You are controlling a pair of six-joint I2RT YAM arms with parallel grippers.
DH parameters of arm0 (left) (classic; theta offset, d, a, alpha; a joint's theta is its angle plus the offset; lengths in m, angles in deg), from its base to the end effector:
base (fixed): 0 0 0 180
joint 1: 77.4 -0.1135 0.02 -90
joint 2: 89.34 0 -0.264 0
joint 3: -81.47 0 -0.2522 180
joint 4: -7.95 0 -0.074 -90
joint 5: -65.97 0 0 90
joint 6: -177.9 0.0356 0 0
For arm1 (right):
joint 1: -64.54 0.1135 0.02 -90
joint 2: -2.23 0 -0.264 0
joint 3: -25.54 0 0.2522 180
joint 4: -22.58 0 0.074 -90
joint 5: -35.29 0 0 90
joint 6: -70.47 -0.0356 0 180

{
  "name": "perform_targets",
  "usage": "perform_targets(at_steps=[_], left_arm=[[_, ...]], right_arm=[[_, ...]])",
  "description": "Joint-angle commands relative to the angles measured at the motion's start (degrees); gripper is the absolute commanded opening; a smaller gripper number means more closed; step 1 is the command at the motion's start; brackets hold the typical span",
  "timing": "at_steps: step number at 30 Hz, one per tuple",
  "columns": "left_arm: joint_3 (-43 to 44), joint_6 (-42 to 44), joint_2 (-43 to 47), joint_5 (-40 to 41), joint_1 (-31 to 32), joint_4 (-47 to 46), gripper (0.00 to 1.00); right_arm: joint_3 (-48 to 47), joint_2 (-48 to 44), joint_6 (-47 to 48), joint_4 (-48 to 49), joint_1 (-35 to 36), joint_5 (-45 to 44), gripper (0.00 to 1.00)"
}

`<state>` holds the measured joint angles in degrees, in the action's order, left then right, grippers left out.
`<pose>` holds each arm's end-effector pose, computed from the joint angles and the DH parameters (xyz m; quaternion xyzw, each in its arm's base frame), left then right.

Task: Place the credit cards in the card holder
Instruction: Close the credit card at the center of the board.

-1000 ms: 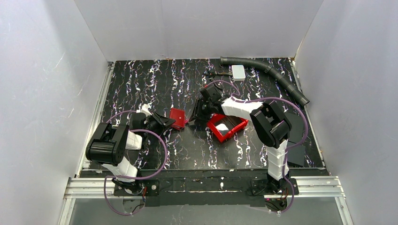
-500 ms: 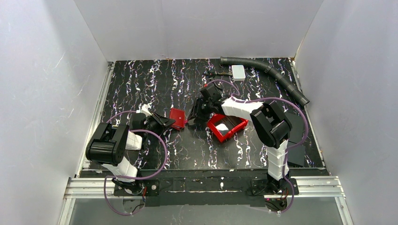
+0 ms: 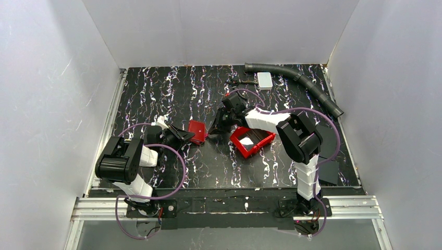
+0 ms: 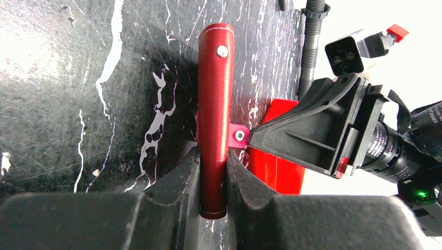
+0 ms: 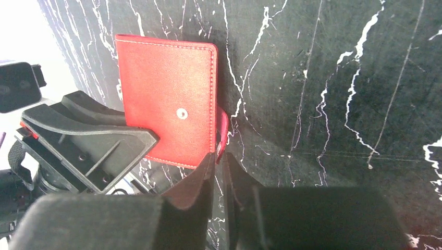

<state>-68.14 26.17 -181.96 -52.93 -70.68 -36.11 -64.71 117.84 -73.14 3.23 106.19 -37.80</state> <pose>0.2458 -0.0463 0.1213 -0.2324 0.7632 -0.4866 0.3560 0.3210 0.2994 0.1675 0.0388 0.9138 0.3728 0.1564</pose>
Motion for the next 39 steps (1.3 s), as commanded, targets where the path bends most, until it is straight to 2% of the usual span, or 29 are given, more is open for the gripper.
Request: perform_targets(at_steps=[1, 3, 5, 9, 14, 16, 17, 21, 24, 26, 28, 29, 33, 36, 39], left_arm=[[-0.6, 0.9, 0.8, 0.9, 0.0, -0.6, 0.0], [-0.7, 0.8, 0.8, 0.9, 0.0, -0.6, 0.0], [-0.7, 0.8, 1.3, 1.1, 0.0, 0.3, 0.02], [1.2, 4.3, 5.7, 2.0, 0.0, 11.5, 0.14], [3.3, 6.5, 13.3, 4.4, 0.0, 28.9, 0.59], [4.7, 7.0, 14.9, 4.1, 0.0, 33.4, 0.81], [6.0, 7.5, 15.3, 4.1, 0.0, 37.0, 0.83], [13.5, 14.6, 15.5, 8.2, -0.2, 56.5, 0.84], [18.5, 19.1, 12.8, 9.6, -0.2, 63.5, 0.78], [19.5, 19.8, 10.8, 7.7, -0.3, 64.0, 0.68], [19.5, 19.6, 10.0, 7.3, -0.3, 63.9, 0.5], [19.3, 19.7, 10.2, 7.7, -0.3, 63.8, 0.46], [19.4, 21.4, 14.3, 9.0, -0.4, 64.5, 0.49], [21.4, 21.6, 13.8, 2.5, -0.6, 61.7, 0.5], [24.6, 20.3, 10.2, -0.8, -1.1, 60.8, 0.4]], right_arm=[[-0.9, 0.7, -0.4, 3.2, 0.2, 0.9, 0.13], [-0.9, 1.0, -0.1, 3.8, 0.3, 1.1, 0.02], [-0.7, 0.9, 0.7, 5.0, 0.3, 1.4, 0.01], [-1.2, 0.8, 4.7, 5.1, 0.3, 1.0, 0.01], [-2.7, 1.7, 10.9, 8.6, 0.6, 3.1, 0.01], [-4.2, 1.9, 13.3, 7.3, 1.1, 3.3, 0.01], [-5.0, 1.9, 14.3, 6.7, 1.3, 3.3, 0.01], [-7.8, 2.3, 17.9, 3.2, 1.9, 3.7, 0.01], [-9.6, 3.0, 19.2, 1.6, 2.3, 4.8, 0.01], [-10.7, 3.8, 19.3, 1.2, 2.7, 5.6, 0.01], [-12.3, 4.6, 19.7, 0.0, 3.2, 5.9, 0.01], [-12.7, 5.0, 19.7, -0.2, 3.4, 5.9, 0.01], [-14.6, 6.5, 19.9, -1.7, 3.8, 6.5, 0.01], [-15.7, 7.3, 20.1, -2.5, 3.9, 6.9, 0.01], [-16.7, 8.2, 20.1, -3.1, 4.0, 7.5, 0.01]])
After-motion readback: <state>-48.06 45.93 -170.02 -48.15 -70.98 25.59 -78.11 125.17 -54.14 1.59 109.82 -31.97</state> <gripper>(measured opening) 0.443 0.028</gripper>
